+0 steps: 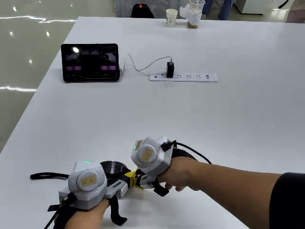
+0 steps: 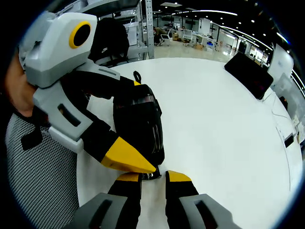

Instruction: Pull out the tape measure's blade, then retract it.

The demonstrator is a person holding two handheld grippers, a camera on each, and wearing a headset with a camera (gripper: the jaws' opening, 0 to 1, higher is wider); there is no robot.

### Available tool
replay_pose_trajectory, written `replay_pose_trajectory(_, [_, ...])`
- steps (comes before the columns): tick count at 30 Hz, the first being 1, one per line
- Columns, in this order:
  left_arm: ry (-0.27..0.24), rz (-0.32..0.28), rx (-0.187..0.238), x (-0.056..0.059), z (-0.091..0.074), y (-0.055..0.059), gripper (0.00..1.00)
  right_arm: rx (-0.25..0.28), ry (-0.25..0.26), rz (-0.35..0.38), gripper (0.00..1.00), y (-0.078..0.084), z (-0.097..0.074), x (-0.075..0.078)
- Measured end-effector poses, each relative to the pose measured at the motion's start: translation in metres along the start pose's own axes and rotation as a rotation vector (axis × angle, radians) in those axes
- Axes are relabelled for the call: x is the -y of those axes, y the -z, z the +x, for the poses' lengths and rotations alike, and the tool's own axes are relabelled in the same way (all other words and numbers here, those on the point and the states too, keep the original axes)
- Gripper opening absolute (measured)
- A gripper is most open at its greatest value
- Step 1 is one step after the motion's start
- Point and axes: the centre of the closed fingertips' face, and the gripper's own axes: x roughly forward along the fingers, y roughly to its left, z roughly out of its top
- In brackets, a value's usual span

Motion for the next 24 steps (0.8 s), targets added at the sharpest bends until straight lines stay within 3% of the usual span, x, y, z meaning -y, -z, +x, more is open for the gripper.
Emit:
replay_pose_trajectory(5, [0.047,0.075,-0.017,0.001,0.000,-0.003,0.62,0.031,0.013,0.022,0.17,0.002,-0.009,0.001])
replay_pose_trajectory(17, [0.138,0.091,-0.063,0.000,-0.005,-0.005,0.60,0.120,0.025,0.134,0.21,0.007,-0.037,0.002])
replay_pose_trajectory(24, [0.175,0.100,-0.077,-0.008,-0.009,-0.004,0.73,0.169,0.055,0.180,0.23,0.022,-0.061,0.002])
